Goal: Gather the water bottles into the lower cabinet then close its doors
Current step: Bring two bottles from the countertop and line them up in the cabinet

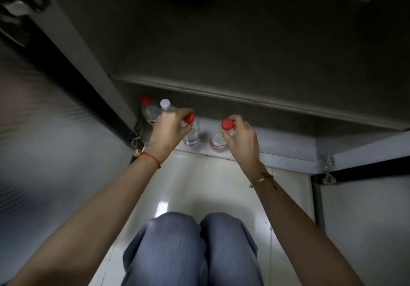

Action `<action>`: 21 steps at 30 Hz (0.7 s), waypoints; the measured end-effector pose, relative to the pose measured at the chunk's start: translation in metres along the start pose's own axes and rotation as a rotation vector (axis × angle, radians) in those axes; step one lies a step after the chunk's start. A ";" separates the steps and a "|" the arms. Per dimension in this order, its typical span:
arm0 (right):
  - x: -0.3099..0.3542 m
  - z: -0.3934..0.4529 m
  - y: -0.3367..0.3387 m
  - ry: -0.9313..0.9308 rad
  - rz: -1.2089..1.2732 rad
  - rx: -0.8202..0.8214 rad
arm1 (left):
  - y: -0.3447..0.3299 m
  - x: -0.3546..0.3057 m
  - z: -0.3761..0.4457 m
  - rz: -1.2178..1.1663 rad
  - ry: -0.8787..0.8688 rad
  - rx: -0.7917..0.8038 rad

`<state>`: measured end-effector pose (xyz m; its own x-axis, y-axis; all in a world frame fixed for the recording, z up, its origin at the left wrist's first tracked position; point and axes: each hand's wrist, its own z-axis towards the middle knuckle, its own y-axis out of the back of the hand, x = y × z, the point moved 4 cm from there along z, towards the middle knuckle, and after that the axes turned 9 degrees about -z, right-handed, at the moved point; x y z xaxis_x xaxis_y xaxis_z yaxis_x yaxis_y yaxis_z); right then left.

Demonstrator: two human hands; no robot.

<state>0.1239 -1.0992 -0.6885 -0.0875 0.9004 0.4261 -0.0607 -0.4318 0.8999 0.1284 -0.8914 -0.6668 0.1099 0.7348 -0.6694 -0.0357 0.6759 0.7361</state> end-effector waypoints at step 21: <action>0.010 0.068 -0.074 0.001 -0.007 0.011 | -0.052 0.058 0.063 0.066 0.026 -0.038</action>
<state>0.1954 -1.0548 -0.7448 -0.0882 0.9033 0.4198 -0.0504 -0.4249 0.9038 0.1991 -0.8875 -0.7383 0.0806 0.7788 -0.6221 -0.0795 0.6272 0.7748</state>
